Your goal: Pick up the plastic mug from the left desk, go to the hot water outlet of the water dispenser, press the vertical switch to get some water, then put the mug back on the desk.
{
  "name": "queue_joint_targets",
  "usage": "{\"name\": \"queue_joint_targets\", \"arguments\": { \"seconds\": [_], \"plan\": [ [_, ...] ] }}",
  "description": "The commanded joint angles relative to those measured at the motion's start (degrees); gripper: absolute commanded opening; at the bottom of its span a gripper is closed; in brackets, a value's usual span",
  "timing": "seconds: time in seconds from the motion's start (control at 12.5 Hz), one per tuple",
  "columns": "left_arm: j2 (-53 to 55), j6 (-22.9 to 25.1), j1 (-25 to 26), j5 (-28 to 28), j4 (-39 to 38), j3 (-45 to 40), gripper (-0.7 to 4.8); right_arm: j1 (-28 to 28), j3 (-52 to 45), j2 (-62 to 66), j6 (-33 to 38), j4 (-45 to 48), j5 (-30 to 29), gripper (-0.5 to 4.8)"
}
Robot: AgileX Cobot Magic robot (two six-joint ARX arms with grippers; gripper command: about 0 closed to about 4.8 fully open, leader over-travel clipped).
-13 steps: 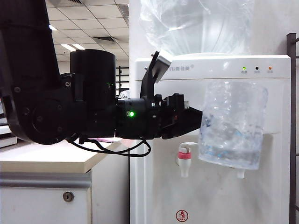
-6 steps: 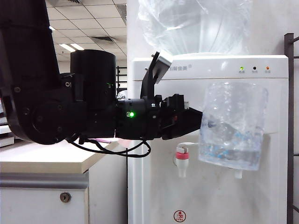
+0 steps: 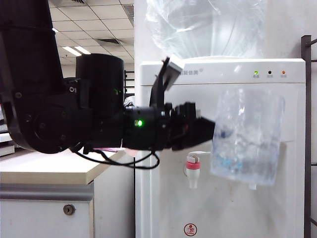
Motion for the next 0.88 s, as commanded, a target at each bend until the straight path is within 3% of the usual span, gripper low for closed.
{"name": "queue_joint_targets", "arguments": {
  "seconds": [0.08,0.88],
  "plan": [
    [-0.3,-0.1,-0.2,0.4,1.0,0.3,-0.06,0.1,0.3,-0.1,0.2,1.1,-0.2,4.40],
    [2.9,-0.1,-0.5,0.4,2.5,-0.3,-0.06,0.0,0.3,0.0,0.2,1.0,0.0,4.40]
  ]
}}
